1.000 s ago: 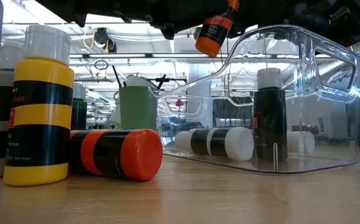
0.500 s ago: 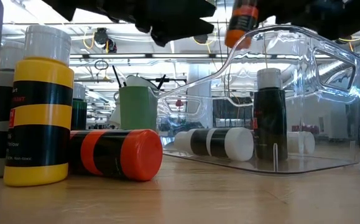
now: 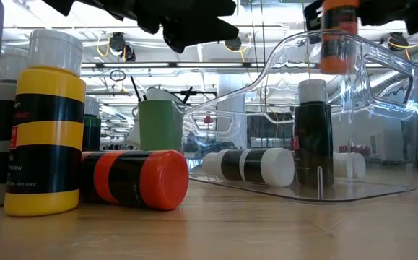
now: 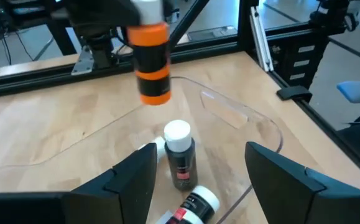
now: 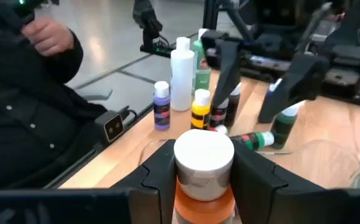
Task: Pick & Place Paint Supplies
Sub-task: Adjust the small orange paint bottle in the transparent bin
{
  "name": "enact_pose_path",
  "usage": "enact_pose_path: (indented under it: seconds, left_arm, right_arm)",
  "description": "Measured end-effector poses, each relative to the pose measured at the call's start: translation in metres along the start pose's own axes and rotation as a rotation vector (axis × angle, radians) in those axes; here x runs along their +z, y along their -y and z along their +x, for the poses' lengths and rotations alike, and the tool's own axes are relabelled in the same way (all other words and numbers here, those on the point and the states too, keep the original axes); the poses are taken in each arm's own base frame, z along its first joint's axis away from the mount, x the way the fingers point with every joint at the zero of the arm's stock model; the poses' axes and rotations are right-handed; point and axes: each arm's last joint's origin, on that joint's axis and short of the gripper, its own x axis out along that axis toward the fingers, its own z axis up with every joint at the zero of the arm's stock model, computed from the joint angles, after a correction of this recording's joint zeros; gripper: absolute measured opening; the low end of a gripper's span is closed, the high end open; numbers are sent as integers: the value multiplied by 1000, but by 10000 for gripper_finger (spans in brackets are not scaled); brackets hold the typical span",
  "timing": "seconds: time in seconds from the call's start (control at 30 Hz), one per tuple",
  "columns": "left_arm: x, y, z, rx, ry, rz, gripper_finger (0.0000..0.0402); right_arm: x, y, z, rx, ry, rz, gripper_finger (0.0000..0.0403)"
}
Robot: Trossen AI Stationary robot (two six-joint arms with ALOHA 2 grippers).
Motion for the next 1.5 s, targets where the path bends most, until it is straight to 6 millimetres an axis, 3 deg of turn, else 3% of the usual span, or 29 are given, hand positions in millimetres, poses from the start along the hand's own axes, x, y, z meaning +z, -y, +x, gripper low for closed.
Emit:
enact_pose_path:
  seconds: [0.3,0.6,0.9,1.37,1.5]
  left_arm:
    - [0,0,0,1,-1,-16,246]
    - [-2,-1,0,3,-18,-16,246]
    - [-5,-10,1,136,-46,-72,245]
    - [-8,-18,1,145,-76,-79,209]
    - [-8,-17,1,142,-76,-78,200]
  right_arm:
    - [-22,-16,27,-17,-122,-7,110]
    - [-39,-15,46,-60,-166,24,110]
    - [-46,-14,49,-88,-196,69,110]
    - [-41,-17,47,-171,-171,94,110]
    - [-49,-21,44,-159,-156,150,110]
